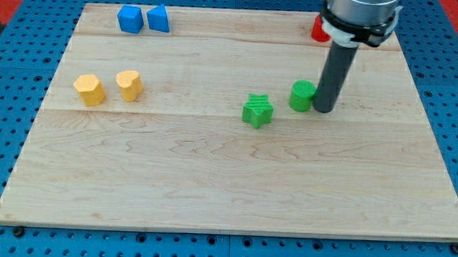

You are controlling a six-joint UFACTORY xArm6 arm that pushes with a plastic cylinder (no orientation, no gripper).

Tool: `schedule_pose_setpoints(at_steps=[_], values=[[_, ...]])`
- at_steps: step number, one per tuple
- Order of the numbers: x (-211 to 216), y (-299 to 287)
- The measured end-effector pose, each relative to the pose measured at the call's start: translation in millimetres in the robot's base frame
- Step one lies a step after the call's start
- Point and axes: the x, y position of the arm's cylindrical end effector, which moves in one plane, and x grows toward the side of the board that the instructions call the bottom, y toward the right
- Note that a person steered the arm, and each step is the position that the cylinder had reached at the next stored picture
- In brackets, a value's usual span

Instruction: Adjust the green blocks at the center of the board

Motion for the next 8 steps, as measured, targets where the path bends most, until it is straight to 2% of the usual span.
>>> schedule_pose_setpoints(at_steps=[1, 2, 3, 4, 5, 6, 7, 8], values=[[-4.0, -76.0], [-7.7, -21.6], [27.0, 12.3], [82.4, -74.9], [72.1, -120.0], [28.3, -111.8], [51.3, -50.1], [36.4, 43.8]])
